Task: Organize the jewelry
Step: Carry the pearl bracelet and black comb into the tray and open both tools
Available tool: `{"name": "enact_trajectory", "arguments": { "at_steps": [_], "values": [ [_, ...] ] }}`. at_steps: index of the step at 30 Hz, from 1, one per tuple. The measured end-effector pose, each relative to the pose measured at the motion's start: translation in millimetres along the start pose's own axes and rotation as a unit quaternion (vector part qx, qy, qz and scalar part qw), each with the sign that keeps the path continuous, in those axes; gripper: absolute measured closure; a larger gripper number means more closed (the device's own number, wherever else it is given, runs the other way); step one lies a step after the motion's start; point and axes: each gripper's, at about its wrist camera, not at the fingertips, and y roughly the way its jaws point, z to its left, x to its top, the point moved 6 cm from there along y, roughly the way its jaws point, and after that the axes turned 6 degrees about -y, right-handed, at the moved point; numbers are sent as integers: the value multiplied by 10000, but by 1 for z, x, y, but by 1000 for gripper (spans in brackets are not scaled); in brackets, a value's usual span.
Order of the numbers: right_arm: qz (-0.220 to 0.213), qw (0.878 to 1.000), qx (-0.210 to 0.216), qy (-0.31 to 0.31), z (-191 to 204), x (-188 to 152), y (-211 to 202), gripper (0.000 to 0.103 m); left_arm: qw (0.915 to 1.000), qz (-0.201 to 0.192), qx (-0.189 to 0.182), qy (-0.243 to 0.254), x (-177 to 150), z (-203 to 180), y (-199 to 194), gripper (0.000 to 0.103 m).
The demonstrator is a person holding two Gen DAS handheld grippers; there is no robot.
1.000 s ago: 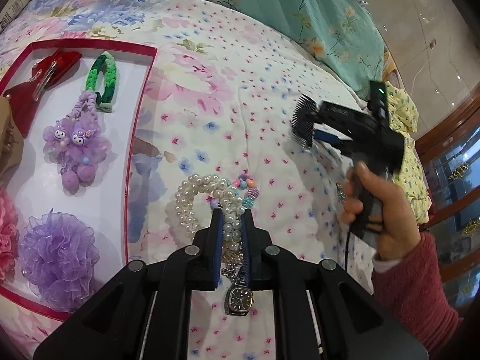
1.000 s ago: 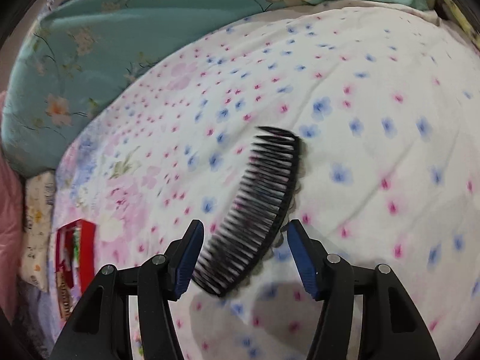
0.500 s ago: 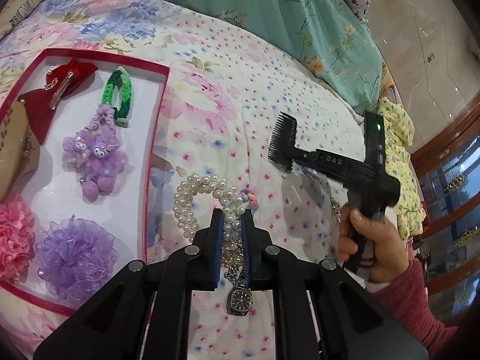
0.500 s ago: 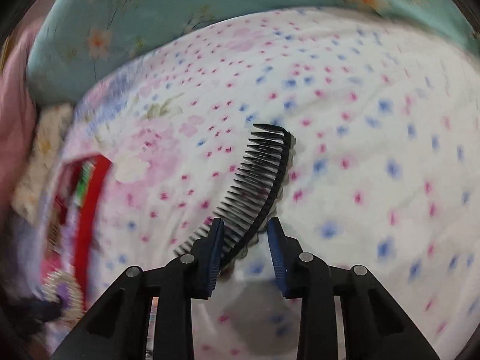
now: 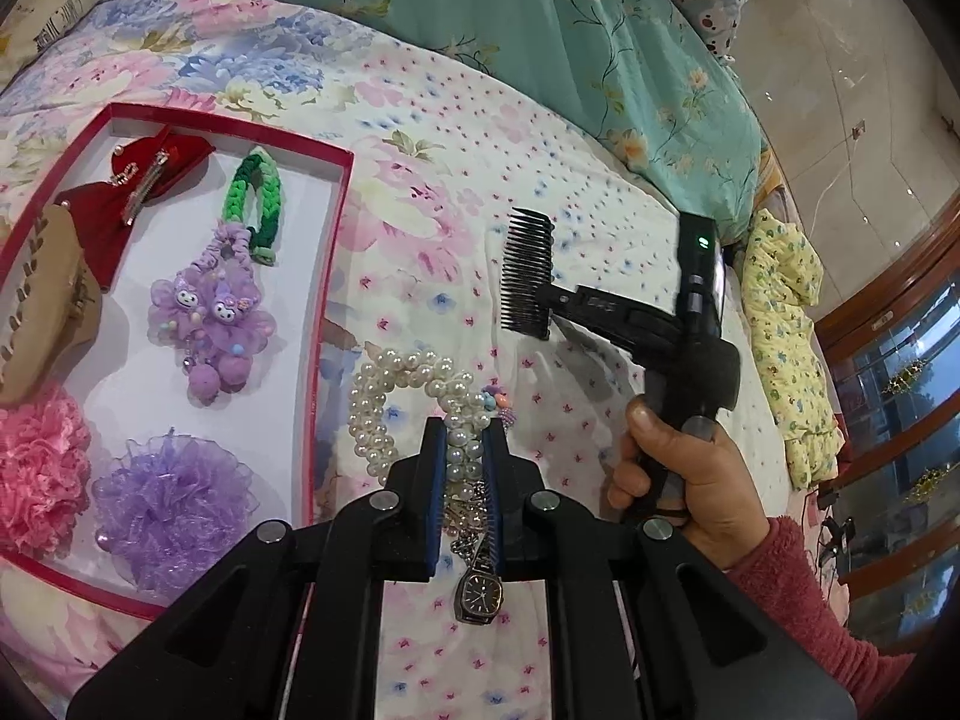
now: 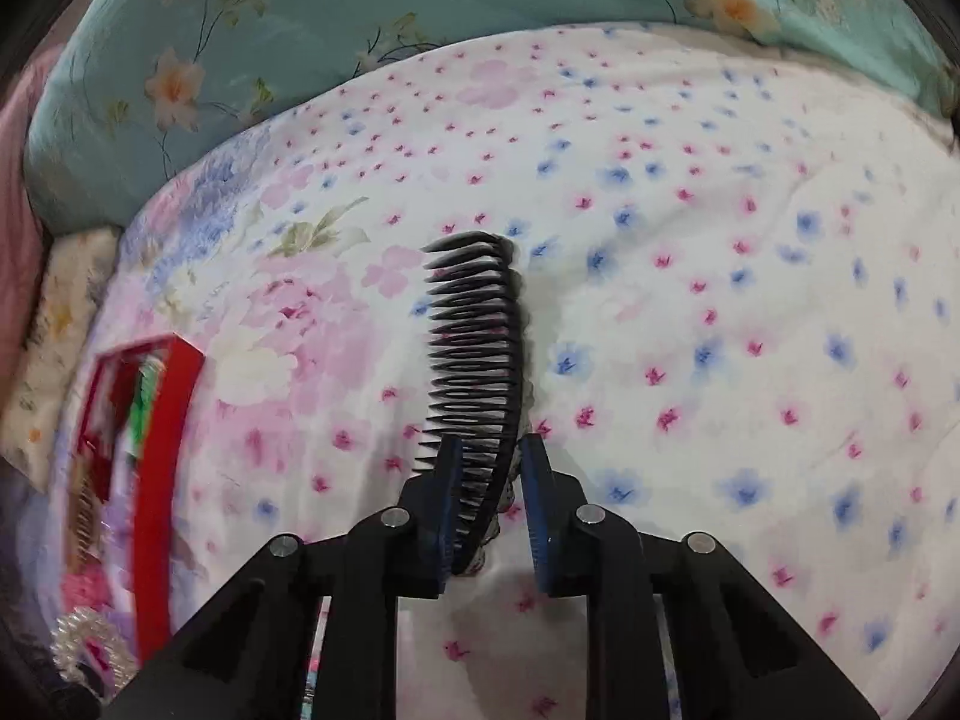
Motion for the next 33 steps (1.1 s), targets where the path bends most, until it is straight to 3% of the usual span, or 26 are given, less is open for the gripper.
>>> {"name": "enact_trajectory", "arguments": {
  "at_steps": [5, 15, 33],
  "values": [
    [-305, 9965, 688, 361, 0, -2, -29, 100, 10000, -69, 2, -35, 2, 3, -5, 94],
    [-460, 9892, 1370, 244, 41, -16, -70, 101, 9994, -338, 80, -83, 12, 12, -30, 94],
    [-271, 9710, 2370, -145, 149, -21, -69, 101, 9934, -878, 676, -307, 55, 77, -69, 94]
  ]
}}
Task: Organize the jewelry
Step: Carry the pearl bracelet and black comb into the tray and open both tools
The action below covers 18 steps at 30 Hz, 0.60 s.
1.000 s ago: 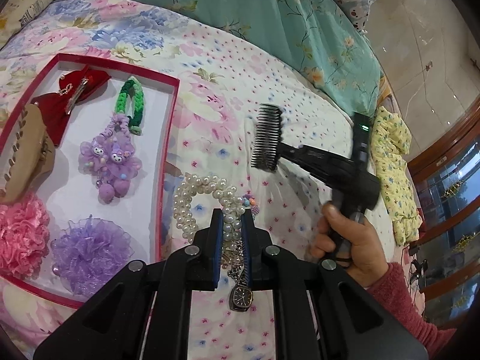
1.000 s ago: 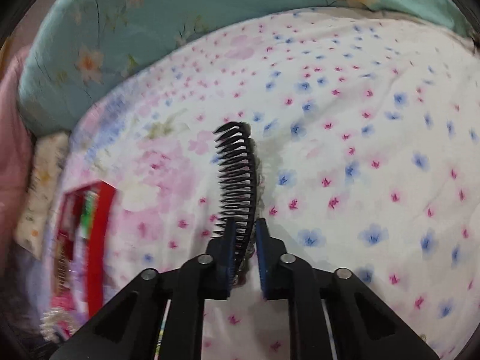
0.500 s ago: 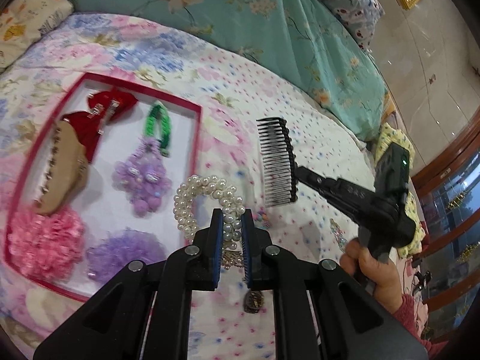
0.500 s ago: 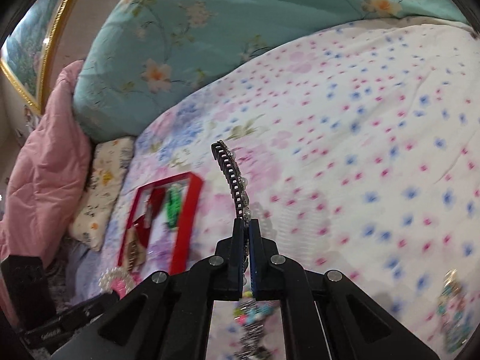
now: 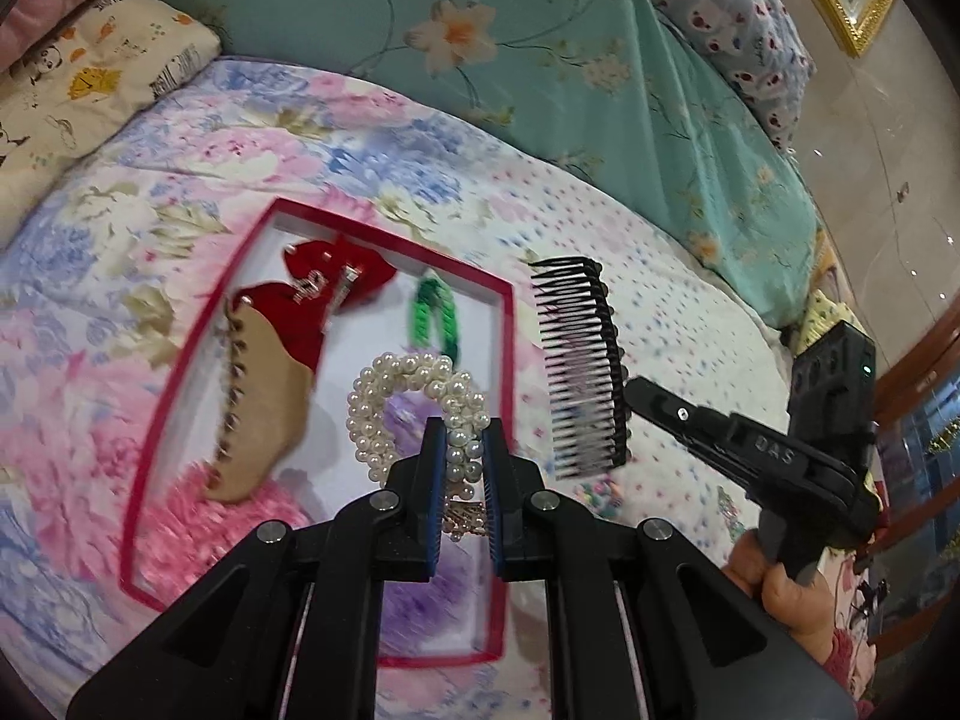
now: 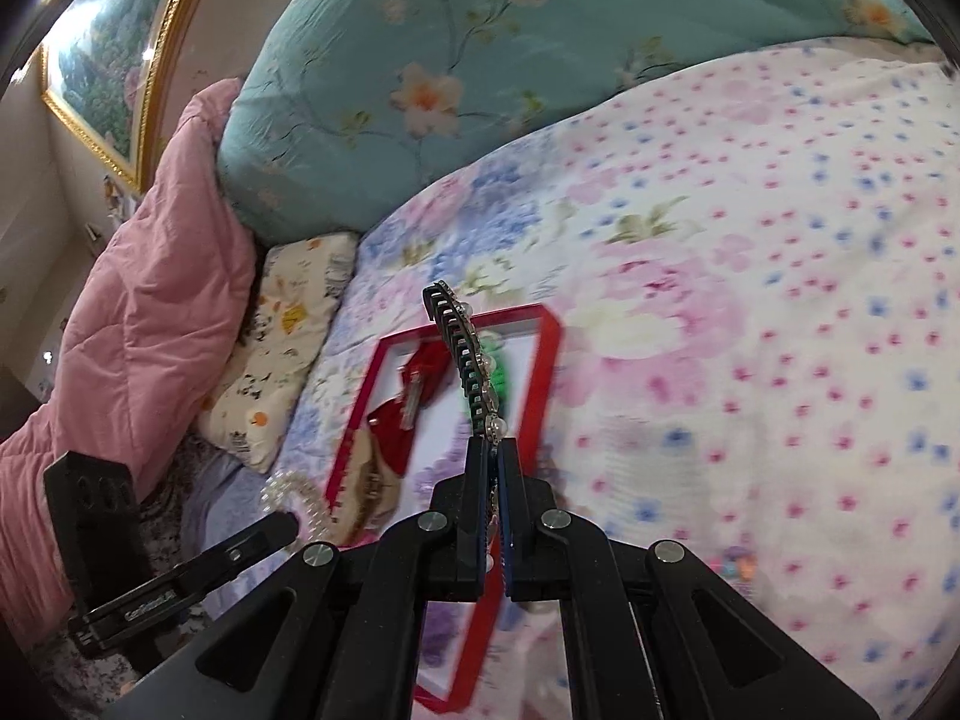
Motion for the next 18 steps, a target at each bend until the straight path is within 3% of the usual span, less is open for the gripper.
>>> {"name": "enact_trajectory", "arguments": {
  "at_steps": [11, 18],
  "values": [
    [260, 9988, 317, 254, 16, 3, 53, 101, 9989, -119, 426, 122, 49, 25, 36, 94],
    [493, 9979, 280, 311, 11, 3, 83, 101, 9966, -35, 777, 255, 64, 35, 64, 94]
  ]
}}
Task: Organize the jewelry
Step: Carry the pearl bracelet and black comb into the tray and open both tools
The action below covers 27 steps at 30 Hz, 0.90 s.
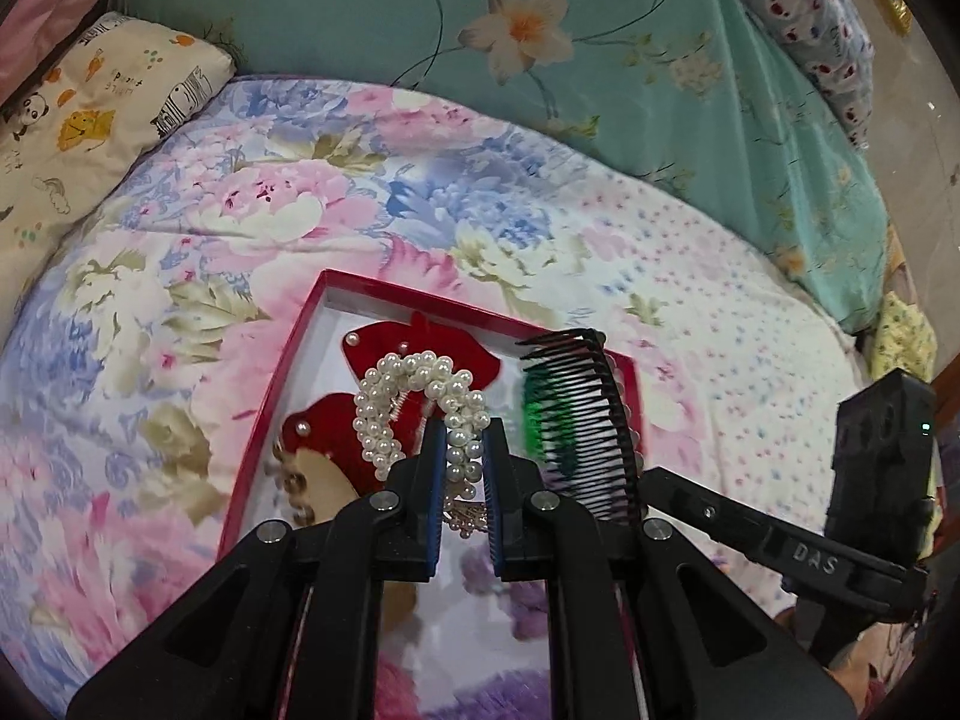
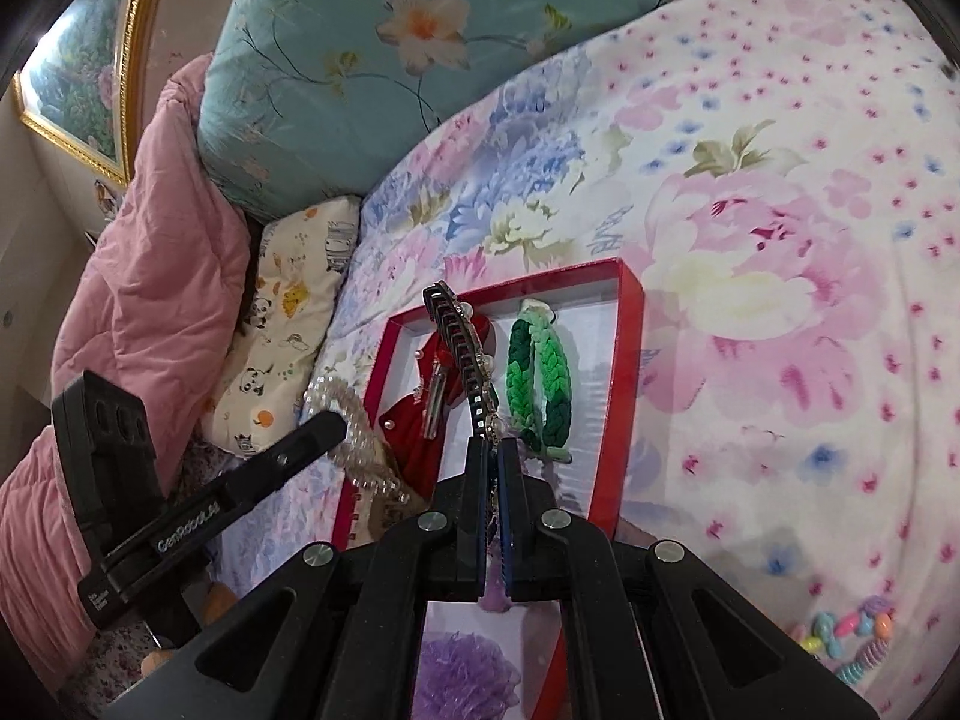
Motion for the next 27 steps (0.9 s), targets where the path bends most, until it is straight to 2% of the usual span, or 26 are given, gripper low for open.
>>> {"name": "enact_trajectory", "arguments": {
  "at_steps": [13, 21, 27],
  "values": [
    [268, 9991, -336, -52, -12, 1, 25, 101, 9984, 356, 376, 231, -2, 2, 43, 93],
    [335, 9976, -569, -220, -14, 0, 30, 103, 9977, 449, 449, 238, -9, 3, 51, 93],
    [376, 9970, -583, -335, -10, 0, 33, 103, 9977, 445, 453, 231, -9, 4, 51, 93]
  ]
}}
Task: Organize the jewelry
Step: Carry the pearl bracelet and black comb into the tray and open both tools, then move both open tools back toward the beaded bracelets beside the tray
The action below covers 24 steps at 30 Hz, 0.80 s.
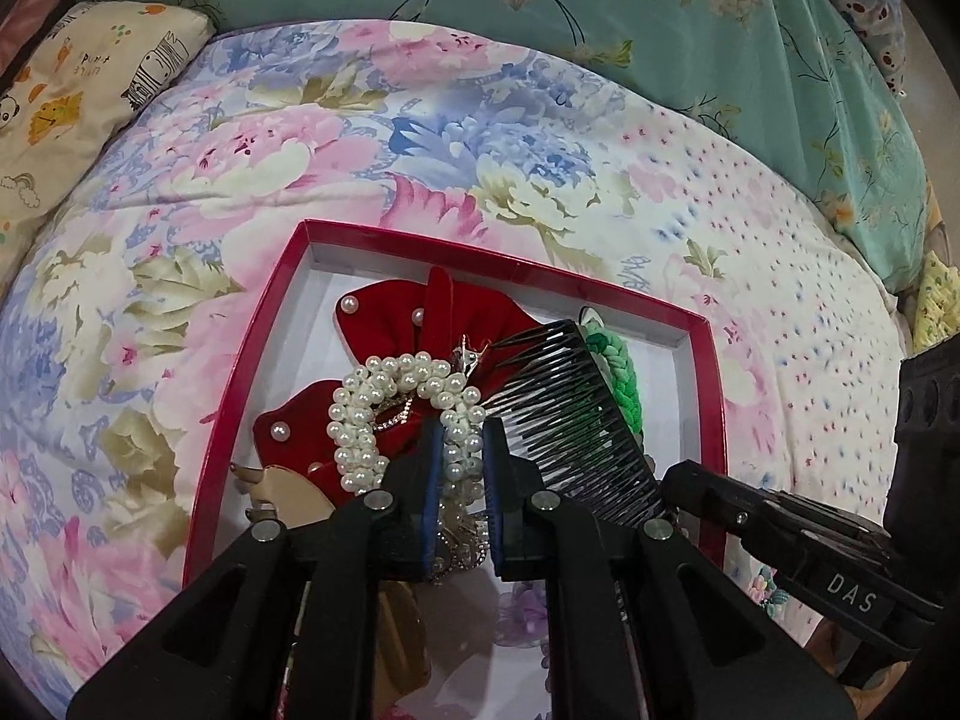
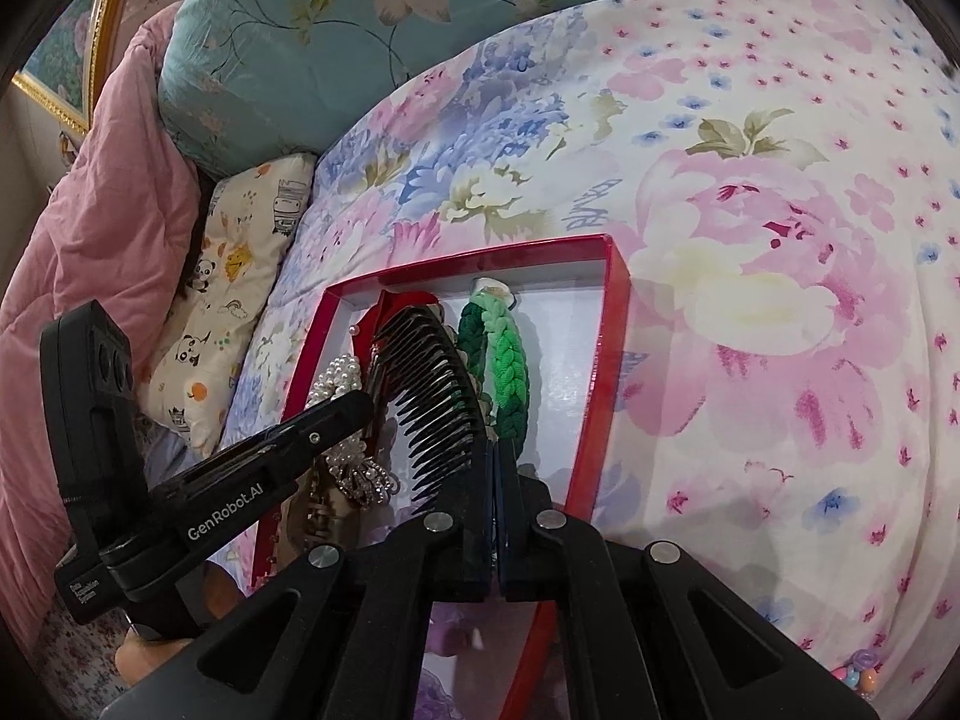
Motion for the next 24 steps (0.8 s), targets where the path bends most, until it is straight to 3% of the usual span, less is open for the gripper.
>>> {"name": "enact_trajectory", "arguments": {
  "at_steps": [7, 9, 11, 12, 13, 14, 16, 24],
  "values": [
    [0, 9999, 7, -110, 7, 0, -1, 97, 10000, 42, -22, -63, -1, 0, -2, 90],
    [-53, 10000, 52, -56, 6, 1, -3, 96, 9999, 9, -69, -86, 0, -1, -8, 83],
    [-89, 9999, 72, -5, 5, 1, -9, 95, 9999, -74, -70, -103, 0, -2, -16, 66],
    [-124, 9999, 89, 7, 5, 1, -13, 94, 9998, -118, -78, -111, -1, -2, -20, 62],
    [-172, 9998, 79, 14, 5, 2, -19, 88, 9998, -143, -88, -118, -1, -3, -24, 57],
    [-211, 9998, 61, 20, 4, 1, -24, 73, 9997, -167, -114, -117, -1, -4, -28, 57],
    [-303, 9995, 70, -20, 4, 0, -36, 62, 9996, -197, -155, -103, -4, -6, -35, 57],
    [-547, 9983, -206, 0, -18, -27, -95, 59, 9989, -270, -355, -150, -27, -15, -68, 57]
  ]
}}
